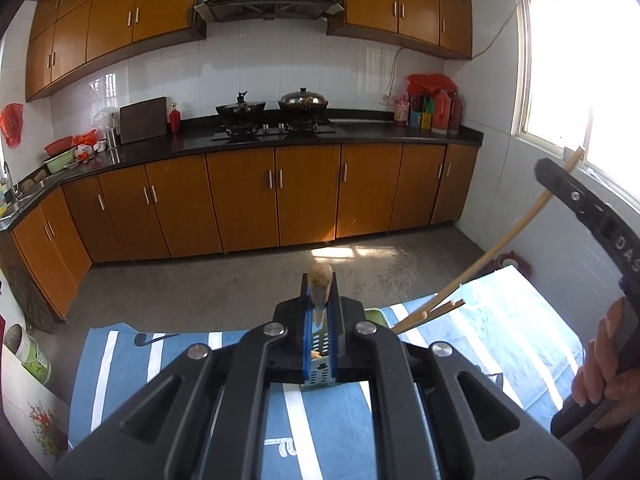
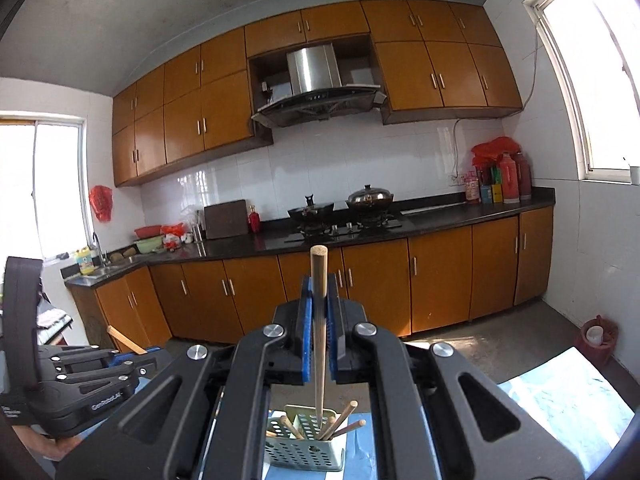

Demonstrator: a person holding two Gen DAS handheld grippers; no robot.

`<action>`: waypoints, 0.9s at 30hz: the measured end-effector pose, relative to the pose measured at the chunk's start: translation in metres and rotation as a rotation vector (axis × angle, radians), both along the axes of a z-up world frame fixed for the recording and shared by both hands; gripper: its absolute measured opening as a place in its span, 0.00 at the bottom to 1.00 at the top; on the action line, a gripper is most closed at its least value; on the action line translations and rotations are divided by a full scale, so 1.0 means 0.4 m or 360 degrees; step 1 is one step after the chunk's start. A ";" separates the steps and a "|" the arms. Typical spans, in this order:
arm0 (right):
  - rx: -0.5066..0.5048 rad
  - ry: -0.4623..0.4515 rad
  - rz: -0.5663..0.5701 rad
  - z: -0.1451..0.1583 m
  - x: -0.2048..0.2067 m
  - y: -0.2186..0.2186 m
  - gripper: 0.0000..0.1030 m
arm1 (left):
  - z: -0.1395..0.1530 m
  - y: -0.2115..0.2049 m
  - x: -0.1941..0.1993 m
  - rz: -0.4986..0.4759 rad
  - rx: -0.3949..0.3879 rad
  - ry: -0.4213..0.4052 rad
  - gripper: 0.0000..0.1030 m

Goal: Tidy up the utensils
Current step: 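Lift both held chopsticks upright and carry them above the green holder, then open both tools to drop the chopsticks into the green holder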

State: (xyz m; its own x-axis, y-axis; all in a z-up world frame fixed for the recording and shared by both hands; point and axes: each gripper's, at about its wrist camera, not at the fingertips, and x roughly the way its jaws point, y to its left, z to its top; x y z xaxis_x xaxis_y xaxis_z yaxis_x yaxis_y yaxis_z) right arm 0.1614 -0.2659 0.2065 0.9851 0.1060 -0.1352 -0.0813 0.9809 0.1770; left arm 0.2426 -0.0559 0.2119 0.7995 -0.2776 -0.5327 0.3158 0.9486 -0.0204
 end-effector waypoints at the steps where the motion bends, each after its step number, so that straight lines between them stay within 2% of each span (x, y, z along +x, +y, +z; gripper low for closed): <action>1: -0.0004 0.0016 0.0002 -0.015 0.018 0.003 0.06 | -0.007 -0.004 0.009 -0.0009 0.0004 0.0015 0.07; 7: 0.0031 0.0117 0.0021 -0.074 0.082 0.009 0.06 | -0.065 -0.013 0.052 -0.0040 0.0040 0.0083 0.07; 11: 0.0021 0.0183 0.0047 -0.115 0.102 0.023 0.06 | -0.100 -0.016 0.076 -0.0053 0.0021 0.0107 0.07; 20: 0.0028 0.0276 0.0110 -0.147 0.111 0.034 0.08 | -0.140 -0.023 0.099 -0.0045 -0.0028 0.0110 0.08; 21: 0.0031 0.0277 0.0110 -0.145 0.104 0.031 0.09 | -0.137 -0.020 0.094 -0.0042 -0.0035 0.0092 0.10; 23: 0.0042 0.0272 0.0100 -0.144 0.097 0.023 0.15 | -0.129 -0.010 0.086 -0.0024 -0.0043 0.0065 0.26; 24: 0.0053 0.0270 0.0095 -0.141 0.089 0.017 0.18 | -0.124 -0.004 0.081 -0.0008 -0.0050 0.0049 0.30; 26: 0.0078 0.0262 0.0084 -0.137 0.075 0.007 0.30 | -0.112 0.010 0.070 0.0009 -0.0079 0.0025 0.31; 27: 0.0089 0.0257 0.0078 -0.135 0.067 0.002 0.31 | -0.106 0.019 0.065 0.0023 -0.0095 0.0016 0.31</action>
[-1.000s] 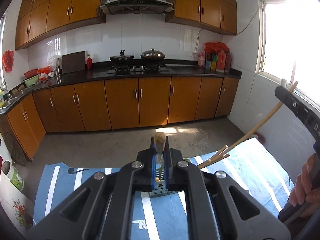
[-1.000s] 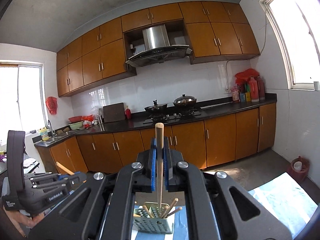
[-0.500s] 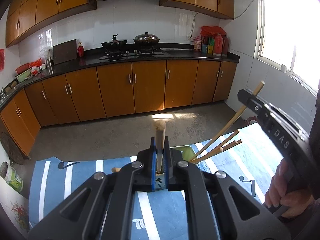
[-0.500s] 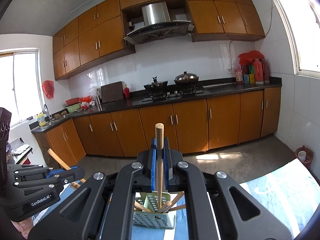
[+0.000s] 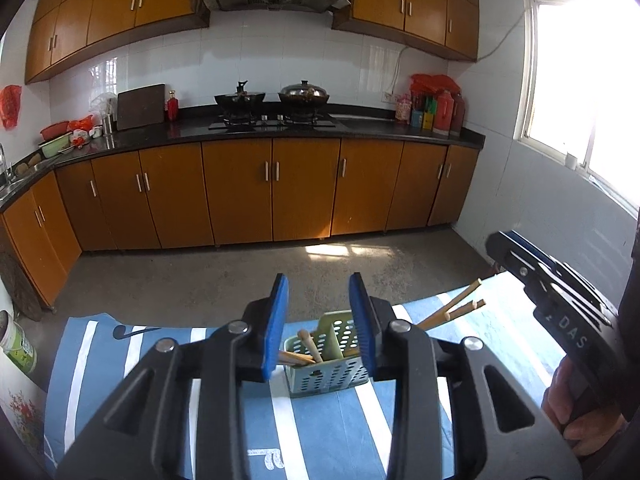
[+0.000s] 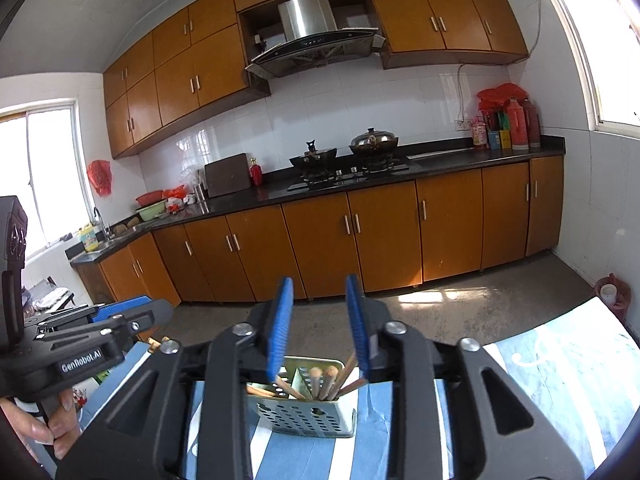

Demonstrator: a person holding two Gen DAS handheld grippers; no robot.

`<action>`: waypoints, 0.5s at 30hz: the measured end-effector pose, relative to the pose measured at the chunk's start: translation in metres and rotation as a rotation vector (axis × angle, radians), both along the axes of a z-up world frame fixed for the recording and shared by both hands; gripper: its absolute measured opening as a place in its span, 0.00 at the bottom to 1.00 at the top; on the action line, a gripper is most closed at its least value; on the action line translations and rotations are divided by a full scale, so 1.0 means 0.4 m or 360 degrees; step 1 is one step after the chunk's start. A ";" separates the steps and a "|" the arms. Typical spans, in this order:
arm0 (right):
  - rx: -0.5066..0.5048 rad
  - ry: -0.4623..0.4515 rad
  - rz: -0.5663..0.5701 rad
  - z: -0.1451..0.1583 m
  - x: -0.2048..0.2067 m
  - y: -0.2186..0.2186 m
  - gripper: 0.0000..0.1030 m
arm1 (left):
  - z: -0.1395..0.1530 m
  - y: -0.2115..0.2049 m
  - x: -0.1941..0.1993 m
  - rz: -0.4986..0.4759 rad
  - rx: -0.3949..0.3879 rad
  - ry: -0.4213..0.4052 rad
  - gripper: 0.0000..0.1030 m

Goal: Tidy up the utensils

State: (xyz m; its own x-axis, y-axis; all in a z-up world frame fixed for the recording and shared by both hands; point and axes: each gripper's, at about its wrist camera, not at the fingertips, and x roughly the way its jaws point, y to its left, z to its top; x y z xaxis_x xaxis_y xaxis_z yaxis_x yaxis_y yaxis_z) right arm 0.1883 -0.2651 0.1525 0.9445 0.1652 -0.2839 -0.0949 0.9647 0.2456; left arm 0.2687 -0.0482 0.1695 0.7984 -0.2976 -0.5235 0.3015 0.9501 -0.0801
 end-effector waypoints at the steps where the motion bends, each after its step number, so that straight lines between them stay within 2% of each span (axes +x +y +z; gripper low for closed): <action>1: 0.0006 -0.0003 -0.0007 0.004 -0.012 -0.006 0.32 | 0.006 0.006 -0.005 0.0010 -0.0011 -0.0007 0.32; 3: 0.0006 -0.0011 -0.0016 0.008 -0.031 -0.014 0.37 | 0.015 0.019 -0.019 0.0032 -0.0025 -0.0025 0.34; 5: 0.0005 -0.0024 -0.0023 0.010 -0.057 -0.019 0.50 | 0.024 0.036 -0.042 0.0052 -0.0036 -0.0050 0.38; 6: -0.0001 -0.0030 -0.0025 0.010 -0.070 -0.020 0.53 | 0.026 0.044 -0.055 0.0061 -0.0036 -0.0062 0.40; 9: -0.0044 -0.0047 -0.0031 0.006 -0.117 -0.016 0.68 | 0.024 0.067 -0.101 0.0088 -0.0024 -0.0099 0.52; 11: -0.0080 -0.0071 -0.0034 -0.002 -0.155 -0.007 0.86 | 0.015 0.084 -0.144 0.0100 -0.0018 -0.0129 0.63; 14: -0.0152 -0.0128 -0.0075 -0.016 -0.215 0.013 0.98 | -0.001 0.107 -0.211 0.0122 -0.0005 -0.0193 0.79; 15: -0.0168 -0.0145 -0.0086 -0.022 -0.233 0.020 0.98 | -0.007 0.114 -0.237 0.0133 0.0002 -0.0223 0.82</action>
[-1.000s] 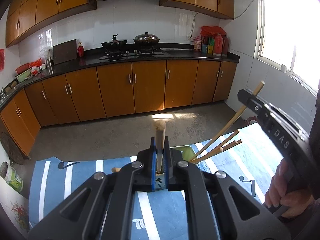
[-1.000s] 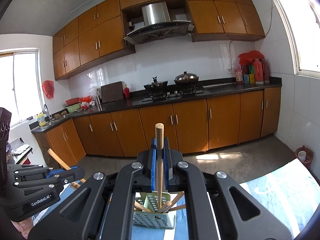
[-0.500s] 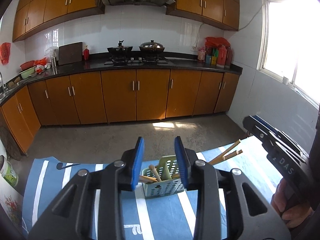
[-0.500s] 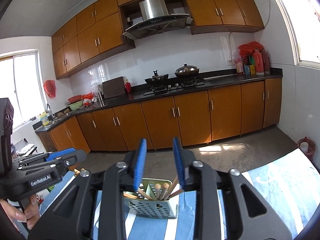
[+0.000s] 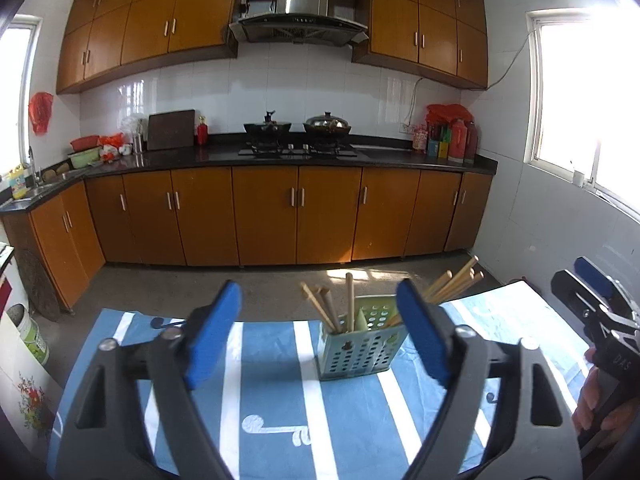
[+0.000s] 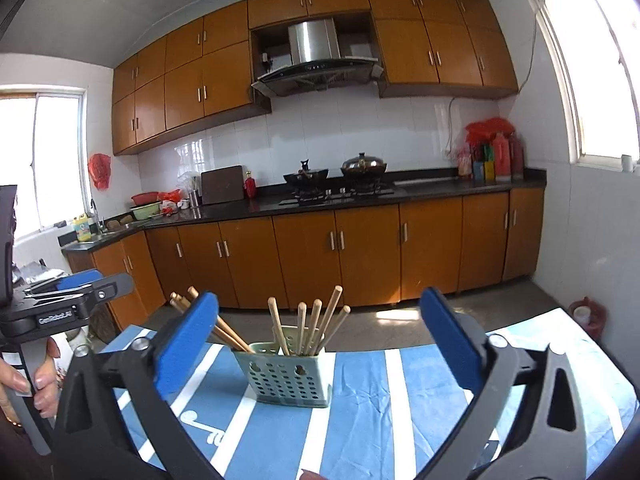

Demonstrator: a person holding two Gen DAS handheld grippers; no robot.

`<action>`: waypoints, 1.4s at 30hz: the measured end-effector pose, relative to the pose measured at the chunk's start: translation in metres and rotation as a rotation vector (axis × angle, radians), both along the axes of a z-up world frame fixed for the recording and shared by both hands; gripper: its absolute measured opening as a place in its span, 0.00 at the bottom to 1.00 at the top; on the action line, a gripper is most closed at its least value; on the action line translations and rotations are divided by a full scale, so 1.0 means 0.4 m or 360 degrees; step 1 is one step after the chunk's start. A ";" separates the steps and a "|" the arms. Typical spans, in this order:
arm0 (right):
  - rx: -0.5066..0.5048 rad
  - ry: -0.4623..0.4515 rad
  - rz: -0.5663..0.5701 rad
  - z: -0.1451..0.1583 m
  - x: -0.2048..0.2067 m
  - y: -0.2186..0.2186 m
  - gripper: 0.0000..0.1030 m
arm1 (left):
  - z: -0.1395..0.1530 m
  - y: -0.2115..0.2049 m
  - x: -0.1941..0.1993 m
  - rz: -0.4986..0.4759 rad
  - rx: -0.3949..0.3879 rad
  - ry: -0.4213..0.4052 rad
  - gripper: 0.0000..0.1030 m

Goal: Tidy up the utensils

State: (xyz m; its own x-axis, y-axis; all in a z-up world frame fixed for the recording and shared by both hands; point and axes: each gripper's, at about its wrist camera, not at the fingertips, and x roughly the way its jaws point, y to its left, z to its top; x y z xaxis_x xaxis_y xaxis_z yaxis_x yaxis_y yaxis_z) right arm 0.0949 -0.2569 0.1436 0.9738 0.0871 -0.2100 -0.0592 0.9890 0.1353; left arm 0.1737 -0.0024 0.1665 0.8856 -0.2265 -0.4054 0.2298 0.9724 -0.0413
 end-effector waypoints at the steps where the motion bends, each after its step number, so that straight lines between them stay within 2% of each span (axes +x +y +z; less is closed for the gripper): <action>1: -0.0013 -0.0009 -0.0007 -0.006 -0.016 0.007 0.98 | -0.004 0.005 -0.021 0.0004 0.0002 -0.0029 0.87; 4: -0.0033 -0.0016 -0.0028 -0.028 -0.066 0.024 0.98 | -0.027 0.027 -0.100 0.0031 0.0008 -0.0122 0.96; 14: -0.0090 0.0019 -0.0046 -0.141 -0.197 0.086 0.98 | -0.160 0.116 -0.275 0.0209 -0.0078 -0.0153 0.96; 19: -0.0152 0.0038 -0.0064 -0.184 -0.235 0.110 0.98 | -0.198 0.124 -0.353 0.0288 -0.0016 -0.0246 0.96; 25: -0.0124 0.0094 -0.0079 -0.226 -0.259 0.117 0.98 | -0.247 0.111 -0.396 0.0293 0.0067 -0.0236 0.96; 32: -0.0140 0.0133 -0.0098 -0.272 -0.291 0.135 0.98 | -0.298 0.104 -0.412 0.0310 0.0085 -0.0167 0.96; 42: -0.0102 0.0140 -0.0085 -0.297 -0.304 0.136 0.98 | -0.320 0.101 -0.441 0.0289 0.0053 -0.0199 0.96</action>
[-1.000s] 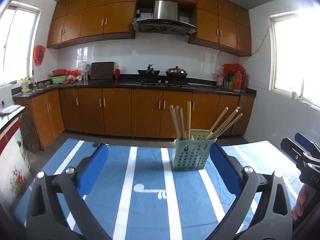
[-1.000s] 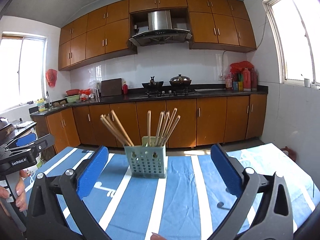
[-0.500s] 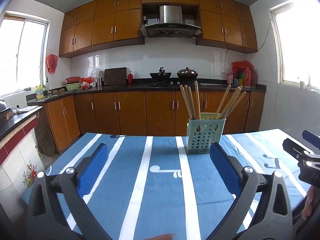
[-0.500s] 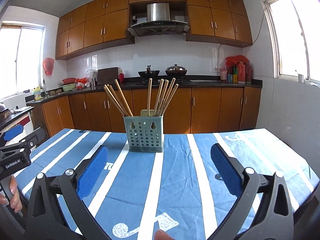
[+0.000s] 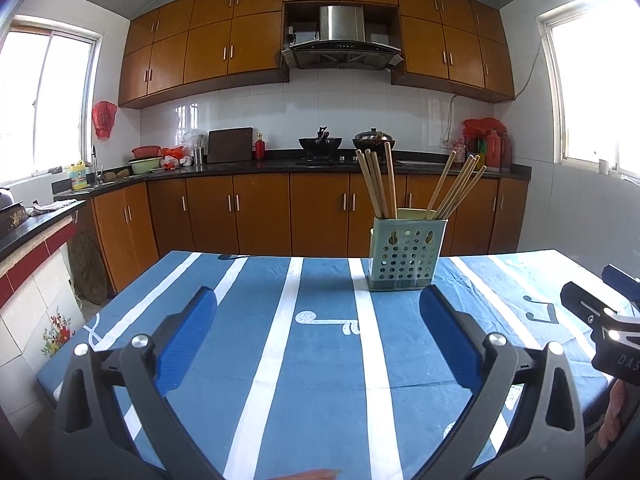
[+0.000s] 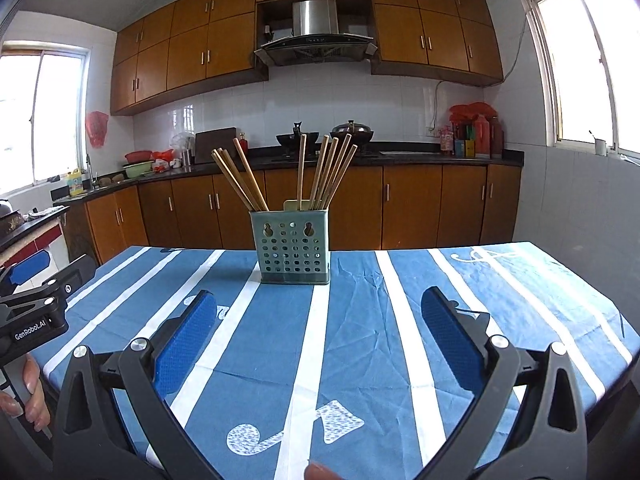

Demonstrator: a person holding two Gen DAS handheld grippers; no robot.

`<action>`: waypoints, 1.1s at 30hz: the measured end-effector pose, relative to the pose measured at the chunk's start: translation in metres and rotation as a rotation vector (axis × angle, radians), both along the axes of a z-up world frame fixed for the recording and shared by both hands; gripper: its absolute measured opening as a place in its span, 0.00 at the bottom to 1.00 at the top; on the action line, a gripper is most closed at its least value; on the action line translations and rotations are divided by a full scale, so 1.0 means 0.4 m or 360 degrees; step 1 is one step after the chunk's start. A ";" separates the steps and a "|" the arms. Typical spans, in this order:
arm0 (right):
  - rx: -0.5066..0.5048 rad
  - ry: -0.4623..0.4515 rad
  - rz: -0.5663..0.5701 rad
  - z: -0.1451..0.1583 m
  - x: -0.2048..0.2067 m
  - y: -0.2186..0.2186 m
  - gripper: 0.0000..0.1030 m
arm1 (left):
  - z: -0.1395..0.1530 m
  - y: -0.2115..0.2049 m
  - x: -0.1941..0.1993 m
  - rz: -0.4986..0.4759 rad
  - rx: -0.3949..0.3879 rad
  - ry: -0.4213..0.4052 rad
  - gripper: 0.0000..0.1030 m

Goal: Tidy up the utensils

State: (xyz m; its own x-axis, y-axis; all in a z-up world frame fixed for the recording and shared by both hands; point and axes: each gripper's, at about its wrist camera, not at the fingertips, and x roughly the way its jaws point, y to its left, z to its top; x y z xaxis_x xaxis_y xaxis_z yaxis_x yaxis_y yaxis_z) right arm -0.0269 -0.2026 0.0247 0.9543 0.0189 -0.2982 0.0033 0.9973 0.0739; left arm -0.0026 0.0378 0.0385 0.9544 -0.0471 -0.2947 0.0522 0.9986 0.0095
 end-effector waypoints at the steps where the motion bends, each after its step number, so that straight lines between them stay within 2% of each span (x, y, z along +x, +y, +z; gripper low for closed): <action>1: 0.0003 0.0006 0.0002 -0.003 0.000 -0.001 0.98 | -0.003 -0.001 -0.002 -0.0003 -0.0002 0.0000 0.96; 12: -0.0001 0.0047 -0.0009 -0.025 0.000 -0.001 0.98 | -0.037 -0.020 0.001 -0.0003 0.0020 0.0057 0.96; 33: 0.0019 0.0076 -0.0024 -0.041 0.007 -0.008 0.98 | -0.049 -0.027 0.011 0.0002 0.0020 0.0080 0.96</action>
State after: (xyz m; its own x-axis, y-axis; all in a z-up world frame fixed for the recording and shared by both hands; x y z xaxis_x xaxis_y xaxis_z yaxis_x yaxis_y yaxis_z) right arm -0.0242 -0.2060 0.0085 0.9392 0.0084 -0.3432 0.0222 0.9961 0.0852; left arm 0.0018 0.0271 0.0187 0.9385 -0.0416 -0.3427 0.0514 0.9985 0.0195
